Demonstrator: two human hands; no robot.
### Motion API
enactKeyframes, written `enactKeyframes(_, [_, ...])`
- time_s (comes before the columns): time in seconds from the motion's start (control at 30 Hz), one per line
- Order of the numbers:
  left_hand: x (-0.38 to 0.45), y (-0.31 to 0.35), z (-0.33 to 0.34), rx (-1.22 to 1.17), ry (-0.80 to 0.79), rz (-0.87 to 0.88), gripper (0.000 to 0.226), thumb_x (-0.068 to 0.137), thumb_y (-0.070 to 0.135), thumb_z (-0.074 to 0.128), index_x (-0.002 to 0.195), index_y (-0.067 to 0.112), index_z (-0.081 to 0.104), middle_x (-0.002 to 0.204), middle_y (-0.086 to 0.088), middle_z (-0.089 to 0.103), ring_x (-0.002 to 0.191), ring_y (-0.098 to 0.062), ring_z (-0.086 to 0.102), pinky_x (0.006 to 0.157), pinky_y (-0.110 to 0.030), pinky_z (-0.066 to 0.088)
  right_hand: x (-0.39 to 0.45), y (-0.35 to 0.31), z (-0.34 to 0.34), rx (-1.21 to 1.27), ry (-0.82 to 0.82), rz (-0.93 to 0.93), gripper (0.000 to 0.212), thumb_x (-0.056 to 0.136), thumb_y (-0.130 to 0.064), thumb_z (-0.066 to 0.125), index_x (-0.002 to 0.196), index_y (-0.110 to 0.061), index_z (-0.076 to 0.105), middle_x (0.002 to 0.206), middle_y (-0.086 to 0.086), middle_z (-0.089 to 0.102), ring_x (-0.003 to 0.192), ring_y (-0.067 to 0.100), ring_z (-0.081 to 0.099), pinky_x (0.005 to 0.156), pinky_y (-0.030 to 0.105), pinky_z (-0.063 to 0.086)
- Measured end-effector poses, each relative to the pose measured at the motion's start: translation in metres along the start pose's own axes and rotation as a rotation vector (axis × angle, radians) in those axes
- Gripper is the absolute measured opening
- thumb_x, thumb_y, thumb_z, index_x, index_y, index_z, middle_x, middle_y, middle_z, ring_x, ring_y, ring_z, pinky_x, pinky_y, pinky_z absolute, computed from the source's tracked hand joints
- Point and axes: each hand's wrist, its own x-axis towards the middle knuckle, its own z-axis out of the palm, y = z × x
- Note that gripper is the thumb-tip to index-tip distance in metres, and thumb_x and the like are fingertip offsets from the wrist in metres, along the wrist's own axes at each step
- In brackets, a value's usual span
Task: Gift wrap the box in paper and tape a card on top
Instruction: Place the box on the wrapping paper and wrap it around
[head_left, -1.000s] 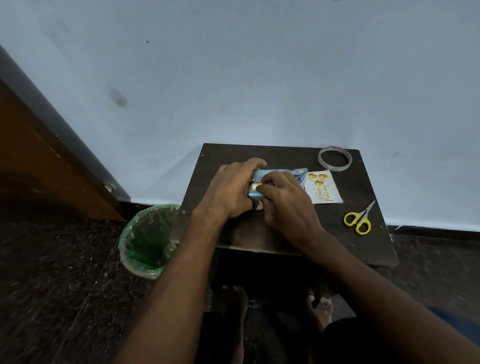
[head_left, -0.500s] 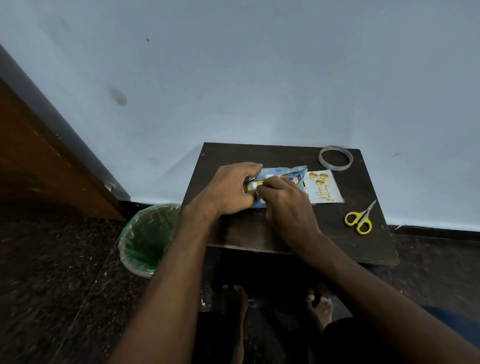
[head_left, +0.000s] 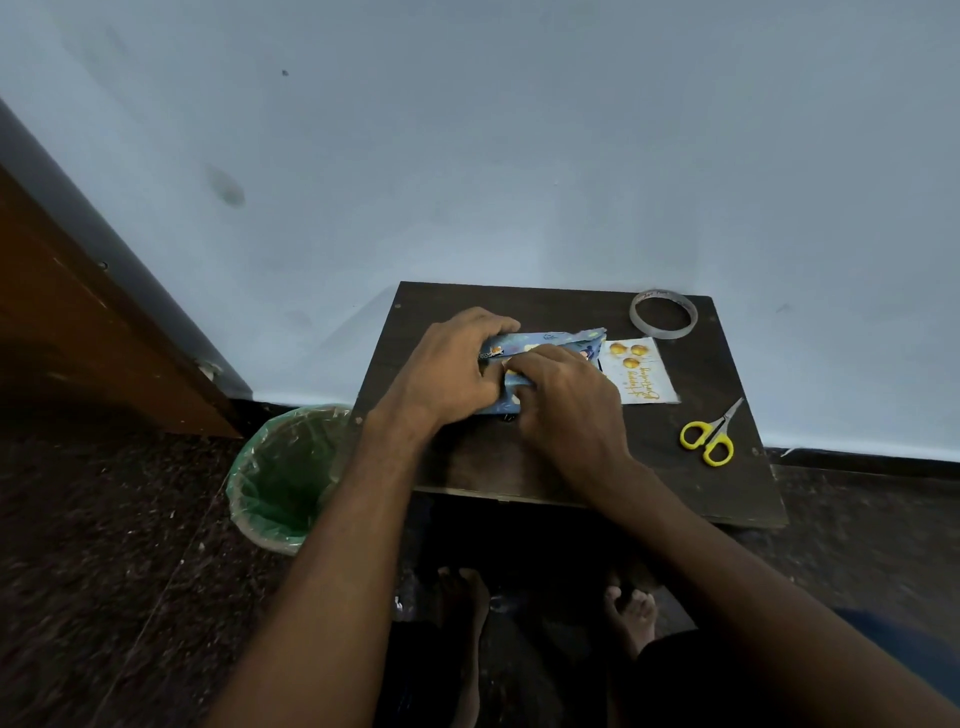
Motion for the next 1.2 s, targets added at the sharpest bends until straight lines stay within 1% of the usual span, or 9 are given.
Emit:
enactKeyframes(0.17, [0.000,0.005,0.005,0.076,0.098,0.006,0.027,0.091,0.015,0.075,0.117,0.022,0.079,0.113,0.007,0.077,0.104,-0.017,0.070,0.091,-0.037,0.057,0.000,0.002,-0.003,0.022,-0.012,0.010,0.021,0.077,-0.002,0.075,0.094,-0.015,0.078,0.097,0.003,0.074,0.089,0.031,0.069,0.062,0.036,0.052])
enactKeyframes(0.27, [0.000,0.007,0.007,0.131,0.150,-0.013,0.011,0.093,0.020,0.074,0.100,0.027,0.079,0.101,0.011,0.076,0.095,-0.016,0.069,0.080,-0.033,0.055,0.000,0.003,-0.003,0.013,-0.042,0.013,0.014,0.081,-0.006,0.072,0.091,-0.015,0.076,0.097,0.001,0.072,0.093,0.029,0.068,0.064,0.042,0.057])
enactKeyframes(0.33, [0.001,0.009,0.008,0.156,0.181,-0.023,0.008,0.095,0.021,0.073,0.092,0.027,0.078,0.097,0.010,0.074,0.092,-0.016,0.067,0.076,-0.033,0.053,0.001,0.003,-0.002,0.010,-0.040,0.012,0.011,0.081,-0.007,0.070,0.088,-0.014,0.076,0.096,0.002,0.072,0.093,0.028,0.067,0.064,0.041,0.057])
enactKeyframes(0.53, [0.001,0.017,0.009,0.207,0.180,-0.061,0.012,0.094,0.018,0.070,0.092,0.025,0.080,0.099,0.006,0.074,0.095,-0.021,0.068,0.077,-0.038,0.054,-0.001,0.004,0.004,-0.017,-0.007,-0.034,0.009,0.080,-0.002,0.073,0.081,-0.010,0.076,0.088,0.008,0.072,0.081,0.031,0.067,0.061,0.032,0.048])
enactKeyframes(0.7, [-0.001,0.016,0.003,0.170,0.129,-0.084,0.018,0.087,0.015,0.071,0.093,0.029,0.082,0.097,0.012,0.073,0.092,-0.016,0.068,0.077,-0.035,0.055,0.000,0.006,0.005,-0.027,-0.004,-0.019,0.011,0.081,-0.002,0.071,0.080,-0.013,0.074,0.086,0.003,0.069,0.081,0.029,0.066,0.057,0.029,0.041])
enactKeyframes(0.83, [-0.001,0.020,0.000,0.182,0.088,-0.092,0.028,0.080,0.016,0.063,0.093,0.031,0.083,0.096,0.013,0.071,0.090,-0.013,0.066,0.074,-0.030,0.051,0.001,0.006,0.004,-0.005,-0.001,-0.009,0.015,0.081,-0.002,0.068,0.083,-0.015,0.076,0.086,0.000,0.069,0.083,0.027,0.066,0.057,0.028,0.039])
enactKeyframes(0.97, [0.001,0.019,0.002,0.164,0.099,-0.122,0.021,0.081,0.017,0.068,0.091,0.030,0.082,0.093,0.014,0.069,0.087,-0.010,0.065,0.073,-0.026,0.047,0.003,0.007,0.002,0.017,-0.041,0.014,0.018,0.084,-0.007,0.065,0.090,-0.019,0.078,0.093,-0.004,0.071,0.089,0.024,0.067,0.058,0.031,0.045])
enactKeyframes(1.1, [0.001,0.026,0.002,0.146,0.106,-0.148,0.009,0.088,0.019,0.076,0.087,0.027,0.080,0.090,0.014,0.067,0.083,-0.010,0.062,0.073,-0.030,0.051,0.003,0.009,0.001,0.035,-0.037,0.022,0.016,0.084,-0.013,0.067,0.092,-0.020,0.079,0.093,-0.005,0.071,0.087,0.023,0.067,0.061,0.037,0.054])
enactKeyframes(1.2, [0.000,0.029,0.003,0.160,0.101,-0.186,0.011,0.090,0.016,0.075,0.091,0.026,0.081,0.090,0.016,0.063,0.084,-0.009,0.058,0.073,-0.027,0.044,0.002,0.008,0.000,0.065,-0.009,0.036,0.014,0.086,-0.022,0.068,0.091,-0.021,0.081,0.092,-0.008,0.072,0.084,0.018,0.067,0.061,0.033,0.053])
